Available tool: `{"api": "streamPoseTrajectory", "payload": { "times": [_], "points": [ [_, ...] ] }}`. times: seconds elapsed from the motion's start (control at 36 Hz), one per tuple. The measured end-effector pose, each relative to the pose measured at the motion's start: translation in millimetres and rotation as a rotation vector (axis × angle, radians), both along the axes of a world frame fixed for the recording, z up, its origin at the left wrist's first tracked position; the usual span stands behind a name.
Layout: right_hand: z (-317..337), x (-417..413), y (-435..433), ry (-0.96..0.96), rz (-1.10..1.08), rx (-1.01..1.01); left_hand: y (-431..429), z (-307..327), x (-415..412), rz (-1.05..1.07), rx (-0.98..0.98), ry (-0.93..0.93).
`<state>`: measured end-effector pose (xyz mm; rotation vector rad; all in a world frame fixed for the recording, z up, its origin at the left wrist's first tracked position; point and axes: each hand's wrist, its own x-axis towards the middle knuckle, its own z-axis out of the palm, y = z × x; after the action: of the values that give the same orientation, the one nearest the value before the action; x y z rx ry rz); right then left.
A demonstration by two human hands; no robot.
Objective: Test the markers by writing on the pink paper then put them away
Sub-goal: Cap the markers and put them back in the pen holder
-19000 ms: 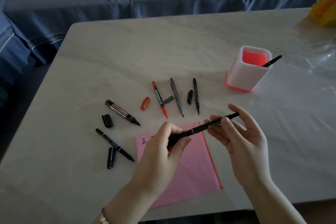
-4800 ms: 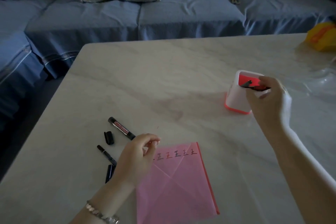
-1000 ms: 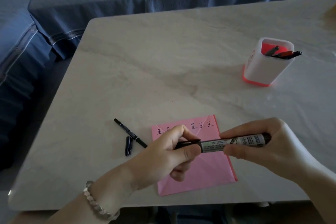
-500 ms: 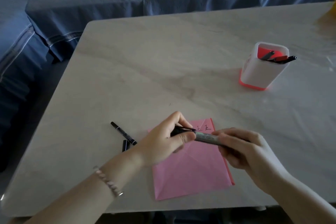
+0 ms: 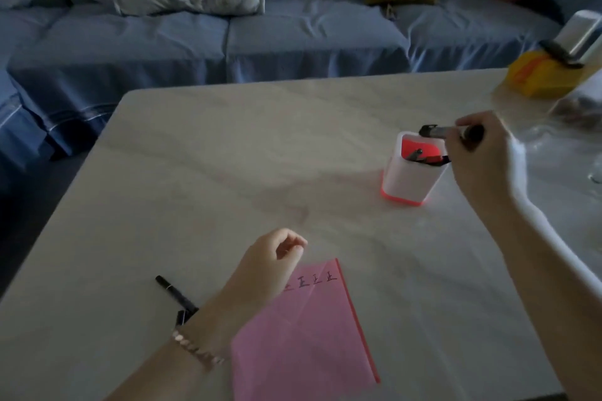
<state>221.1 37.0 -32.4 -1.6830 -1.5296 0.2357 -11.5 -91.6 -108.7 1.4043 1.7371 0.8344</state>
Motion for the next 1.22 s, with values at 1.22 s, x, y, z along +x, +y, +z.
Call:
{"api": "streamPoseTrajectory", "payload": {
  "times": [1.22],
  "points": [
    [-98, -253, -147, -0.404, 0.925, -0.81, -123, -39, -117, 0.46, -0.186, 0.29]
  ]
}}
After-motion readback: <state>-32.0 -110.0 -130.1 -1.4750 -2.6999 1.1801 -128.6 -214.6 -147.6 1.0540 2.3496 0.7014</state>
